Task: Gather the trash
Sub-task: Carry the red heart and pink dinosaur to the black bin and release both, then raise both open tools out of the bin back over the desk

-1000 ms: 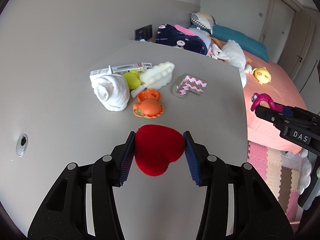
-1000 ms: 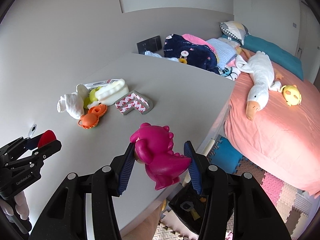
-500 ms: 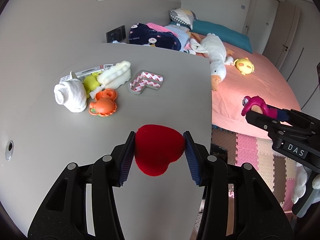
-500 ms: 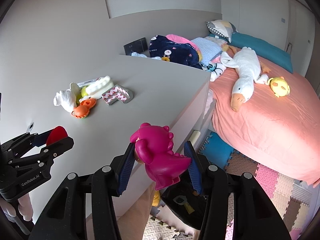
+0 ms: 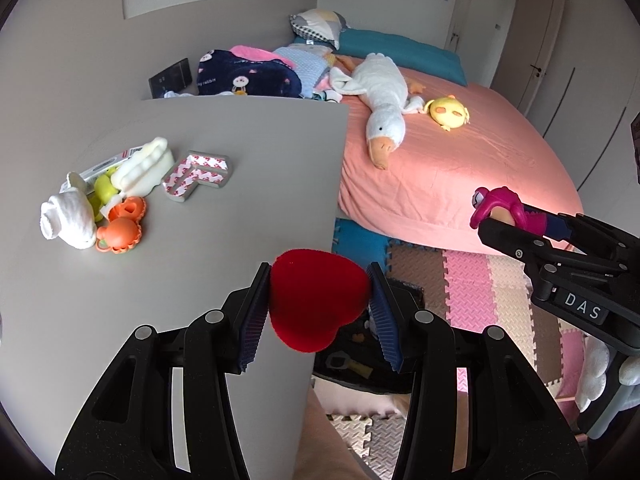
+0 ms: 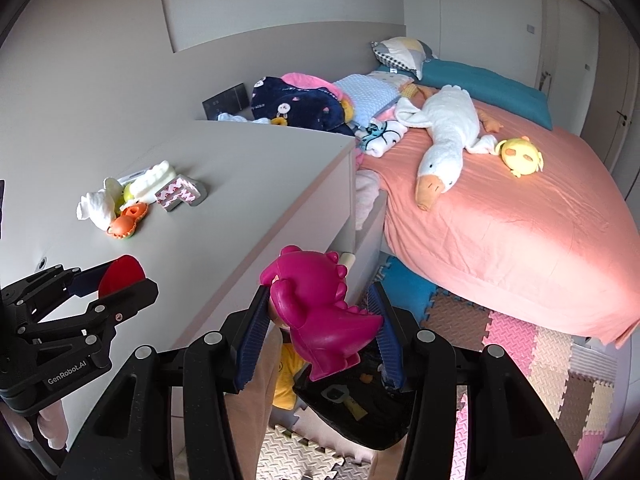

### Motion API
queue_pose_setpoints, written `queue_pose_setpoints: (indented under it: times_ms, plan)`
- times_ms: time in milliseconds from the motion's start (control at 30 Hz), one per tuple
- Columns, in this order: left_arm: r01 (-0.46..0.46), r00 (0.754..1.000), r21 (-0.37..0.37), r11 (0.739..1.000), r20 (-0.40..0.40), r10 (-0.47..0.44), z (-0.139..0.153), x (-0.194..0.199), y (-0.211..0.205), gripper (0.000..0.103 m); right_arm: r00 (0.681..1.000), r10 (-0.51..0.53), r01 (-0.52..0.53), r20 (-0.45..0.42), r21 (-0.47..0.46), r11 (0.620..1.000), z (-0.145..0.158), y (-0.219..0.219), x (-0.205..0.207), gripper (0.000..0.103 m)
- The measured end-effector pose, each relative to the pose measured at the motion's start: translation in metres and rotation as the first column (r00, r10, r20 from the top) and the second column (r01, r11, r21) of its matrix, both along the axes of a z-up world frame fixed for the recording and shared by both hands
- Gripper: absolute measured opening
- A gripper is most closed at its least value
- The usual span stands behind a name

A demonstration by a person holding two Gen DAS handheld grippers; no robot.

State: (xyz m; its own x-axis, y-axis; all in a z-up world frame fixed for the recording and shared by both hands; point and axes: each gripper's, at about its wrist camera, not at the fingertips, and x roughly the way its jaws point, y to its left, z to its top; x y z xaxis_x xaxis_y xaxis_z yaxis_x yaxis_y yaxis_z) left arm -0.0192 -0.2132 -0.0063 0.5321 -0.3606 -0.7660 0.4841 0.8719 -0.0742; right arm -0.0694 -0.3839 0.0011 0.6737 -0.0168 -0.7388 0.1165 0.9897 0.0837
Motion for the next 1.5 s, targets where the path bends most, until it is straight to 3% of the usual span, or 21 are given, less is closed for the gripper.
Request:
queue_pose_setpoints:
  times_ms: [400, 433, 500, 600, 1033, 1500]
  plan:
    - [0.135, 0.991, 0.008, 0.991, -0.004, -0.135, -0.003, -0.017, -0.057, 0.049, 0.989, -0.146, 0.146, -0.006, 0.007, 0.989, 0.000, -0.054, -0.014, 0.052]
    - [0.143, 0.990, 0.004, 0.990, -0.007, -0.143, -0.003, -0.018, -0.059, 0.056, 0.986, -0.168, 0.168, -0.013, -0.002, 0.986, 0.000, -0.057, -0.014, 0.062]
    - [0.127, 0.992, 0.000, 0.992, 0.007, -0.127, -0.001, -0.019, -0.061, 0.096, 0.974, -0.227, 0.226, -0.011, -0.035, 0.973, 0.002, -0.064, -0.015, 0.080]
    - [0.108, 0.992, 0.002, 0.994, 0.057, -0.108, 0.004, -0.021, -0.061, 0.096, 0.967, -0.256, 0.256, 0.002, -0.032, 0.966, 0.003, -0.073, -0.018, 0.081]
    - [0.100, 0.994, -0.007, 0.995, 0.035, -0.100, 0.002, -0.014, -0.051, 0.096, 0.967, -0.254, 0.254, 0.009, -0.019, 0.967, 0.004, -0.069, -0.015, 0.081]
    - [0.028, 0.999, 0.004, 1.000, 0.035, -0.028, 0.003, 0.001, -0.010, 0.096, 0.984, -0.171, 0.170, 0.046, 0.005, 0.985, 0.007, -0.030, 0.003, 0.081]
